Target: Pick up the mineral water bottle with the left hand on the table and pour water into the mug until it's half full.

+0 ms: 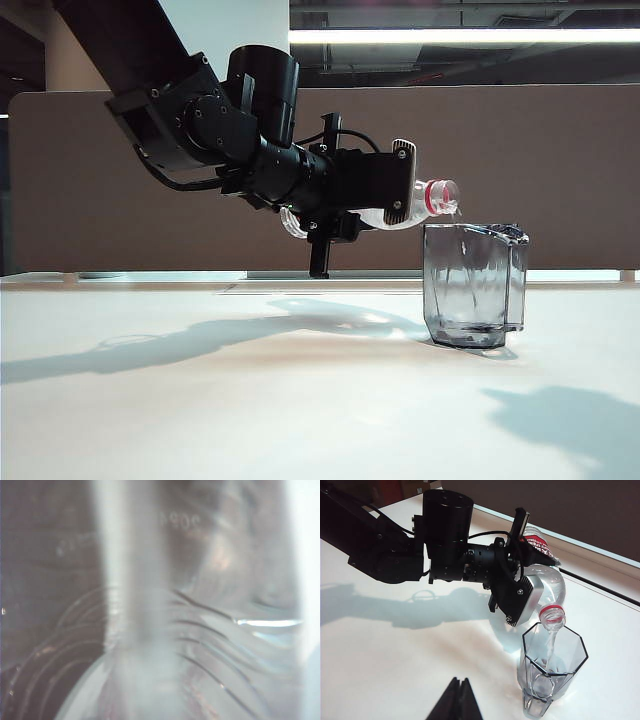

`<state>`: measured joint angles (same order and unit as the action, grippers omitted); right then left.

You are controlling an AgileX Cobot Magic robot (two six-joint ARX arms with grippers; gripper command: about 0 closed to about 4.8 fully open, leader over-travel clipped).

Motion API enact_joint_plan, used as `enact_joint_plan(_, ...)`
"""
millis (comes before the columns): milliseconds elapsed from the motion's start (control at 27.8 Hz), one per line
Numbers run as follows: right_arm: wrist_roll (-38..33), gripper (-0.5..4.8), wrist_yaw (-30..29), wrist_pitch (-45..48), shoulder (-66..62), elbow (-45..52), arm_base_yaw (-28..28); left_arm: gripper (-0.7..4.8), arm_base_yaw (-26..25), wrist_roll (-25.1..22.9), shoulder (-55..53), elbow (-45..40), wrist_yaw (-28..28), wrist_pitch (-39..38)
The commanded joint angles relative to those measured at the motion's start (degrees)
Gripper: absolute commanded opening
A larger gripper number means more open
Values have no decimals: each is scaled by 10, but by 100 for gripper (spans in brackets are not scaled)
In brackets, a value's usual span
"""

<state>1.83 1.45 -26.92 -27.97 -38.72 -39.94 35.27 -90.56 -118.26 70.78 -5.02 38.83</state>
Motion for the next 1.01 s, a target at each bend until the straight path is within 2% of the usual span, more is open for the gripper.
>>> enact_joint_plan(36, 1, -6, -1, 10, 0, -4, 0, 120, 1, -10, 6, 6, -3, 37)
enact_joint_plan(1006, 1, -6, -2, 10, 0, -4, 0, 120, 1, -30, 6, 5, -3, 37)
